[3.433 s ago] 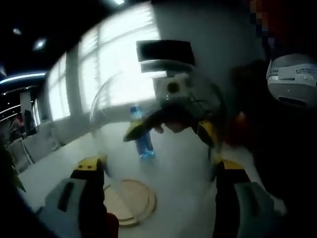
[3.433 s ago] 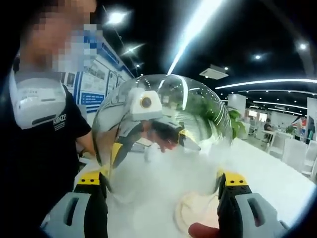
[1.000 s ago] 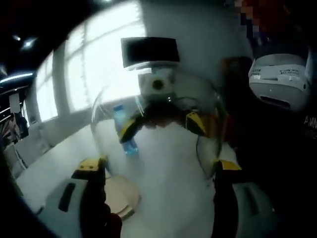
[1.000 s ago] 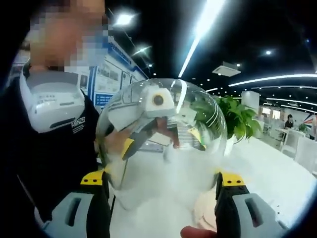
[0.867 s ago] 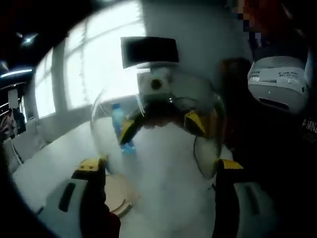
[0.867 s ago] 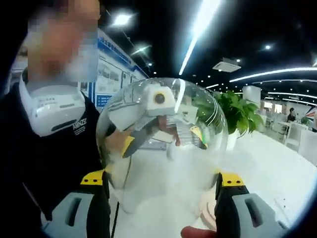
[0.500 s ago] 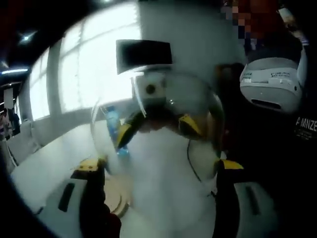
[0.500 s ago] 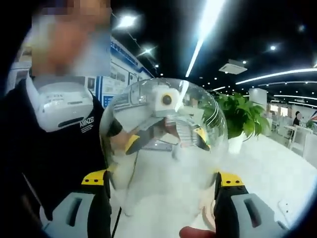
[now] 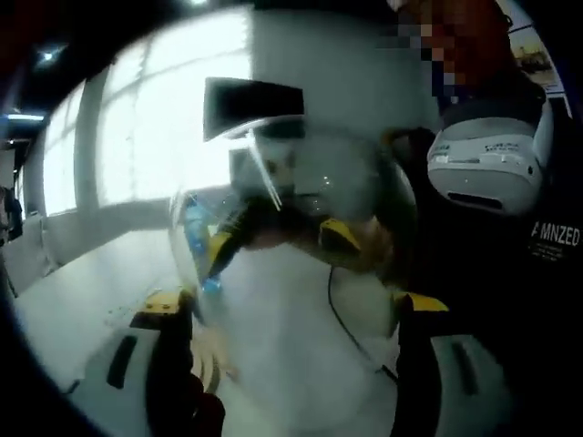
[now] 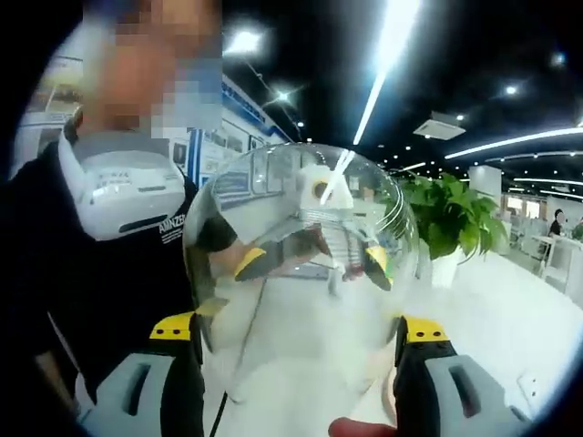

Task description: Open the cover put in the Mizone put the cover back on

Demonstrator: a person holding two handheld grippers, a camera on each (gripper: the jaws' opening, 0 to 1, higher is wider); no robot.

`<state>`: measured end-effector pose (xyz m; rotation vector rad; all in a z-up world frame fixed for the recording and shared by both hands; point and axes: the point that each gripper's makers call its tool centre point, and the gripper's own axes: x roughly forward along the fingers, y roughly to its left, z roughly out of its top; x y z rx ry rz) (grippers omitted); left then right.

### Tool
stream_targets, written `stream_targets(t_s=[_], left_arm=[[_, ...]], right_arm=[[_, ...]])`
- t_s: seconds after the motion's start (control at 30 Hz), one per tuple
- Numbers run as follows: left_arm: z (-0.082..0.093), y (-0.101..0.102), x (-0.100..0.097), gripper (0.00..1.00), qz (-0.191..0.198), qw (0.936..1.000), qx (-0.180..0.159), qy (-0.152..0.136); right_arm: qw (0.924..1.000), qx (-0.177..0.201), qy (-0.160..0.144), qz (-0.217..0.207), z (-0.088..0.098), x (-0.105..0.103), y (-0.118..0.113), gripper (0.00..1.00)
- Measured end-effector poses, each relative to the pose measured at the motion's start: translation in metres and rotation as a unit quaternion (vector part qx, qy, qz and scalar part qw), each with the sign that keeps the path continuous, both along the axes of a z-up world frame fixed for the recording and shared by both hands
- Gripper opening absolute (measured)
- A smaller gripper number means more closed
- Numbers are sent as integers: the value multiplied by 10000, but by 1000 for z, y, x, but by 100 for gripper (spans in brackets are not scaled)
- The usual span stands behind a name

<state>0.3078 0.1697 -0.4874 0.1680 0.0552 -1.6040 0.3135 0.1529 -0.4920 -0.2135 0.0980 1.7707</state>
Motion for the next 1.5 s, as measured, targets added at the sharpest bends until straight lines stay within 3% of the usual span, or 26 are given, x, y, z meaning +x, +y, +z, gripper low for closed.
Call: stream_targets(t_s=[0.7,0.97,1.1,1.27,1.5], left_arm=[[0,0,-1,78,-72,10000,3,16],[0,7,-1,76,5,9997,169,-188],[6,14,-2,74,48,9991,167,-388],[20,27,5,73,277,9981,37,-541],[42,47,15,71,644,9952,-268,-691]], right_arm=[[10000,49,-12,84,2,-8,-3,79],[9999,25,-126,29,5,-7,-10,76],[9998,10,-168,-88,12,-5,-22,69],[9976,338,-495,-354,35,-3,-40,60],[9926,517,-513,-971,54,15,-57,58]])
